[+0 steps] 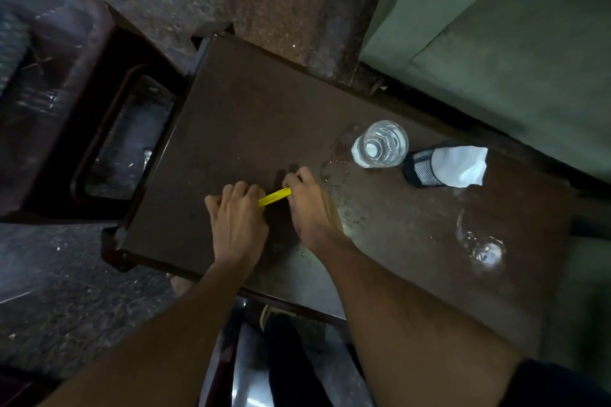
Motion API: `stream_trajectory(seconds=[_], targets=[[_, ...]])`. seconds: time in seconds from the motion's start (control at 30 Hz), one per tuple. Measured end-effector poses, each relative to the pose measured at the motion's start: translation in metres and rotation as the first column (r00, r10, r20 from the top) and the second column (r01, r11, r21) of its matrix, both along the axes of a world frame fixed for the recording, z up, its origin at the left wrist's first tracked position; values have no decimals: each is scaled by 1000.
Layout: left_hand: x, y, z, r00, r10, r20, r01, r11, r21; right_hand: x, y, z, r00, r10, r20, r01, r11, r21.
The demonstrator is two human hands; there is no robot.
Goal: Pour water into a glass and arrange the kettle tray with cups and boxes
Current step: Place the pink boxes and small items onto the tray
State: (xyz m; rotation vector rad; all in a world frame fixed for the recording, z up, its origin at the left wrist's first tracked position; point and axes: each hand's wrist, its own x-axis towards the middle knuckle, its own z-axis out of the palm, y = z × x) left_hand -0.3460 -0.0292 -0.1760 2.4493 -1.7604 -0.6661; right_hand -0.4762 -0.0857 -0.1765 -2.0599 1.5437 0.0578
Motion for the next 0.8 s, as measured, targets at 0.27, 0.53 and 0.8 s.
stream_trajectory(seconds=[0.27, 0.53, 0.8], targets=[[61, -44, 42, 992, 102, -71, -120, 939, -323, 56, -64, 50, 982, 97, 165, -68, 983, -171], [219, -52, 94, 924, 372, -88, -352, 740, -573, 240, -105, 123, 885, 339, 320, -236, 917, -322], [331, 18, 94, 782, 619, -76, -551, 628, -550, 381, -55, 134, 800, 527, 287, -434, 838, -331]])
